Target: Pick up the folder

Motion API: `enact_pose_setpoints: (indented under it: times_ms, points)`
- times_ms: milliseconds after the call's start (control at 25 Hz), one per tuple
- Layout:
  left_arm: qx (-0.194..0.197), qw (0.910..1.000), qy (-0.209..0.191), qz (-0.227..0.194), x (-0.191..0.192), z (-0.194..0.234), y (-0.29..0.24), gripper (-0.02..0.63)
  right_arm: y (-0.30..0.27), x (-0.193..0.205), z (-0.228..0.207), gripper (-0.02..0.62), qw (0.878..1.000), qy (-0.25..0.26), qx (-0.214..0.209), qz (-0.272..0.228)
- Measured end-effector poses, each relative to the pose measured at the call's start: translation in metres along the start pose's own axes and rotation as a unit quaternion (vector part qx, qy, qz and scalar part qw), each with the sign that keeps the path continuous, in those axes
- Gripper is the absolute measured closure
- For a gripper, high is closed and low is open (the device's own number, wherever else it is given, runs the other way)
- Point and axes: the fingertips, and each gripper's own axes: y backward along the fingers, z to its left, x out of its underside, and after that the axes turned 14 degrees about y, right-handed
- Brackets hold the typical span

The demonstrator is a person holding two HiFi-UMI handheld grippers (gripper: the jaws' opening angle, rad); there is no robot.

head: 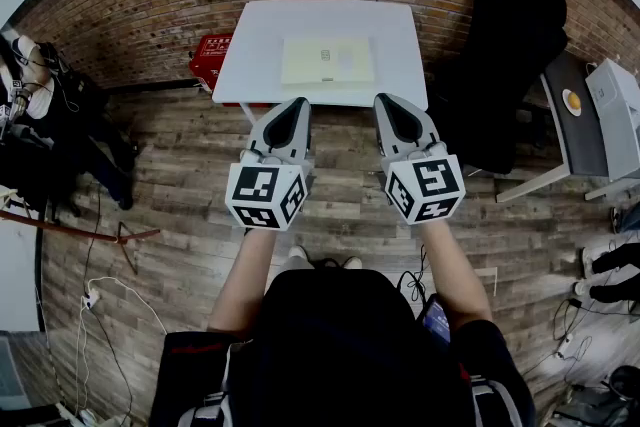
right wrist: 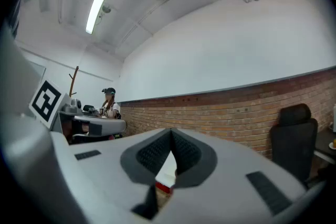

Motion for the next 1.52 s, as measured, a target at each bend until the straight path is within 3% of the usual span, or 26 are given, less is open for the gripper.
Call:
enact_pose_setpoints:
  times_ms: [1200,1520]
  points:
    - [-0.013,0.9994,-0.008,0.03,0.034,-0.031,-0.021,0.588,0.017,0.02,-0.027,0.568,0.999,-0.014,-0.033,-0.014]
    - [-0.022,0.9994,0.0,0.029,0.033,-0.01,-0.026,0.588,-0.003,0.025,-0.023,0.568,0.999,-0.017,-0.037,-0.009]
